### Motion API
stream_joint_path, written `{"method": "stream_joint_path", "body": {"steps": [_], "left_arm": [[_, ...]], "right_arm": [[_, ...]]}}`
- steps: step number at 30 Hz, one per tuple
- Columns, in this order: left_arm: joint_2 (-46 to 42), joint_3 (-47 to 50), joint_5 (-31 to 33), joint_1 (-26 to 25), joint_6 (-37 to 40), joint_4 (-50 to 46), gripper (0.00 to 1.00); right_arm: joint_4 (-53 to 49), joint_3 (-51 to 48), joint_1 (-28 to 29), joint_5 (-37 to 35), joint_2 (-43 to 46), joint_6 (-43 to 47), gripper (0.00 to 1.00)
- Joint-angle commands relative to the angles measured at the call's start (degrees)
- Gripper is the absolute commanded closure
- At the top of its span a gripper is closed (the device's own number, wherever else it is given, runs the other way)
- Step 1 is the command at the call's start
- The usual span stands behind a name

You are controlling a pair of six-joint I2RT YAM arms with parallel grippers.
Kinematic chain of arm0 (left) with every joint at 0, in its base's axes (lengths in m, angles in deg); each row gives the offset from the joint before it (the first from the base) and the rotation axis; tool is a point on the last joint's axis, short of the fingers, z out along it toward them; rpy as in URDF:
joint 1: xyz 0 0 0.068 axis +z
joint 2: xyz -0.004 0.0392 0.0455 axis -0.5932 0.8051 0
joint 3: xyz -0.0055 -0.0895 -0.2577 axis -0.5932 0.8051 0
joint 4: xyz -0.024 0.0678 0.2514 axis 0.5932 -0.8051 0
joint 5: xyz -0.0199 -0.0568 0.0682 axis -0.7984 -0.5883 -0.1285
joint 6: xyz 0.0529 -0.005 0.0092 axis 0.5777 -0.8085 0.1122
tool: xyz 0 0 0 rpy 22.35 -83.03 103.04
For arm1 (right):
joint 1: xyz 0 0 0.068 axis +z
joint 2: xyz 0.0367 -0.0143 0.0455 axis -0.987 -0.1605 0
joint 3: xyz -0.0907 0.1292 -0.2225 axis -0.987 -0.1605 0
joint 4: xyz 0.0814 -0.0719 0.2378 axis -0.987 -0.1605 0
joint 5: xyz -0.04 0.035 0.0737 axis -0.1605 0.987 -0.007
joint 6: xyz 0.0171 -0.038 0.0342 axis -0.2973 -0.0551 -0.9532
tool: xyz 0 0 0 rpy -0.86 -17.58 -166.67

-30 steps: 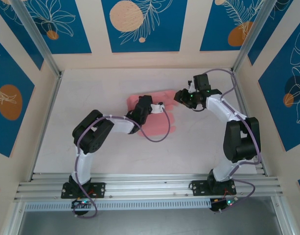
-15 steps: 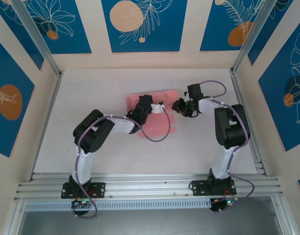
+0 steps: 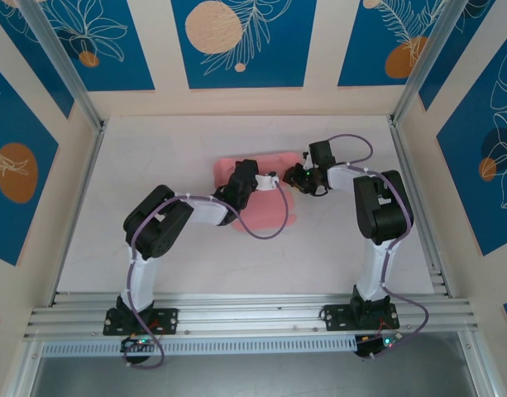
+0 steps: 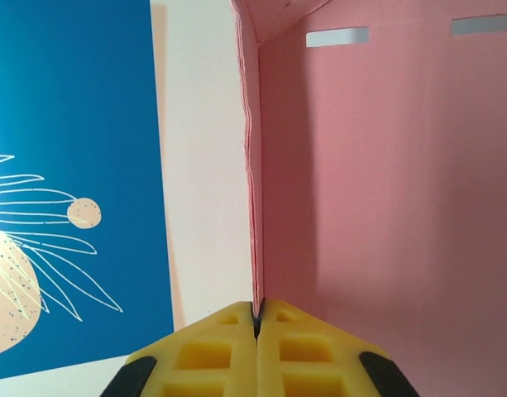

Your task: Fold the paper box

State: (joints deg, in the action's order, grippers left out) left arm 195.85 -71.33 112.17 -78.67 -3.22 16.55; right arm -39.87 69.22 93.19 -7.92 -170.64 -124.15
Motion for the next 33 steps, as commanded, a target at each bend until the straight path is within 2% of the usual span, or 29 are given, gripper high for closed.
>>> {"method": "stream_joint_path", "body": {"steps": [1, 14, 22, 33], "left_arm": [[1.2, -1.7, 0.9, -0.1, 0.3, 0.5, 1.00], [1.5, -2.4, 1.5, -0.1, -0.4, 0.5, 1.00], [1.6, -1.3, 1.3, -0.1, -0.3, 1.2, 1.00], [2.2, 0.1, 0.7, 0.4, 1.2, 4.7, 1.00]], "right_arm": [[3.4, 0.6, 0.4, 2.6, 1.4, -0.8, 0.64], [7.6, 0.4, 3.2, 5.4, 1.1, -2.6, 0.77], [6.4, 0.9, 3.8, 4.9, -0.2, -3.0, 0.76], [-2.9, -2.2, 0.4, 3.8, 11.8, 2.9, 0.74]]}}
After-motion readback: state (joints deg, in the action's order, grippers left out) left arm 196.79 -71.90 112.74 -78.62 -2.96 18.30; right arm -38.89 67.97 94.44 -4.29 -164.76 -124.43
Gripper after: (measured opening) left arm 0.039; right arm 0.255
